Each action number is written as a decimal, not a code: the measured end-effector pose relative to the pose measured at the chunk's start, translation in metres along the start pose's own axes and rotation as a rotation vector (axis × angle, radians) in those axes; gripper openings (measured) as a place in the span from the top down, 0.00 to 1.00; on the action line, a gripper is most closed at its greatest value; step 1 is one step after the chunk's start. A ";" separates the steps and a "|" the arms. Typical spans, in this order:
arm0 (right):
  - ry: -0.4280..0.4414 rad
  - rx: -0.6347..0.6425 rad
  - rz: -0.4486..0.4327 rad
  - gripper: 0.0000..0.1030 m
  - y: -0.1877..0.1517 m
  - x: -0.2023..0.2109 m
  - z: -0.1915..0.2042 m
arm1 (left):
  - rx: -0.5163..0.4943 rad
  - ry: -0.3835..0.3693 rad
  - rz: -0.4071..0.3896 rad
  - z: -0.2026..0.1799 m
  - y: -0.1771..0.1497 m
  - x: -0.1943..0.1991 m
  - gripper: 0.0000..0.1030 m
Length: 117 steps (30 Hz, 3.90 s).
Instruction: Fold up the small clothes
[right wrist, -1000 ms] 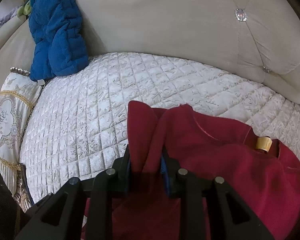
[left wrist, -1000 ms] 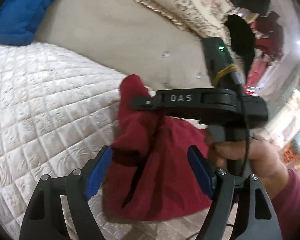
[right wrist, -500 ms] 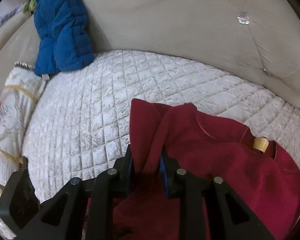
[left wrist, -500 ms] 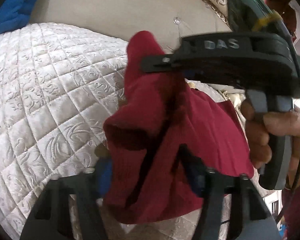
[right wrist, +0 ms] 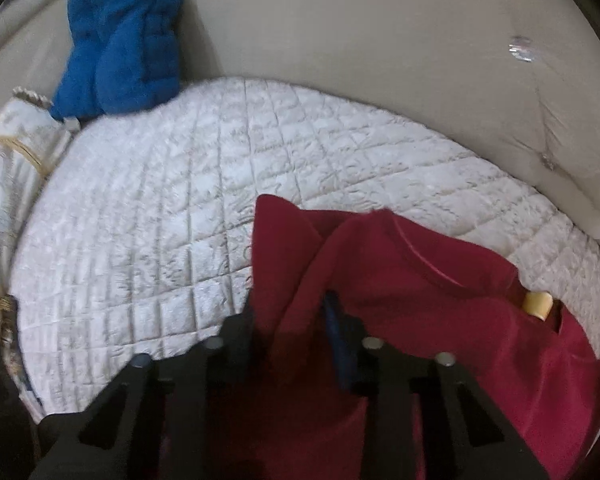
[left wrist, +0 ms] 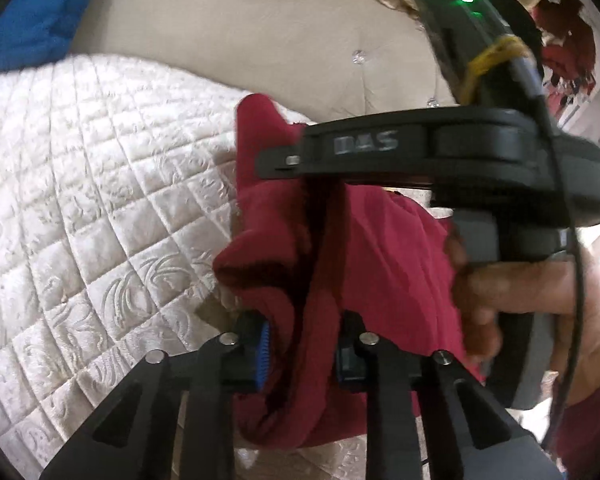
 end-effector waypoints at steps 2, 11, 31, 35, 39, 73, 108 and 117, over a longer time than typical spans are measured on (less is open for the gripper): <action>0.028 -0.012 -0.026 0.78 -0.003 0.020 -0.006 | -0.032 0.035 -0.009 -0.012 -0.002 0.006 1.00; 0.095 -0.072 -0.137 0.82 -0.021 0.097 -0.048 | -0.132 0.108 -0.044 -0.080 -0.004 0.026 1.00; 0.040 -0.407 -0.207 0.84 -0.113 0.164 -0.264 | -0.343 -0.013 0.132 -0.250 -0.036 -0.077 1.00; 0.051 -0.467 -0.172 0.84 -0.132 0.140 -0.278 | -0.339 0.001 0.164 -0.248 -0.047 -0.095 1.00; 0.051 -0.479 -0.183 0.84 -0.132 0.139 -0.277 | -0.347 0.010 0.153 -0.254 -0.050 -0.093 1.00; 0.095 -0.433 -0.163 0.83 -0.234 0.164 -0.214 | -0.248 0.145 0.155 -0.168 -0.069 -0.042 0.60; -0.118 -0.414 -0.257 0.65 -0.205 0.166 -0.226 | -0.299 0.204 0.120 -0.189 -0.064 -0.064 0.57; -0.112 -0.416 -0.291 0.65 -0.206 0.187 -0.221 | -0.307 0.208 0.091 -0.189 -0.057 -0.051 0.57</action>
Point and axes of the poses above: each gripper's, at about its wrist camera, not at the fingertips, and x roughly against the way its jaws point, z to its left, y to its top, the point moved 6 cm from there along -x, roughly the way its jaws point
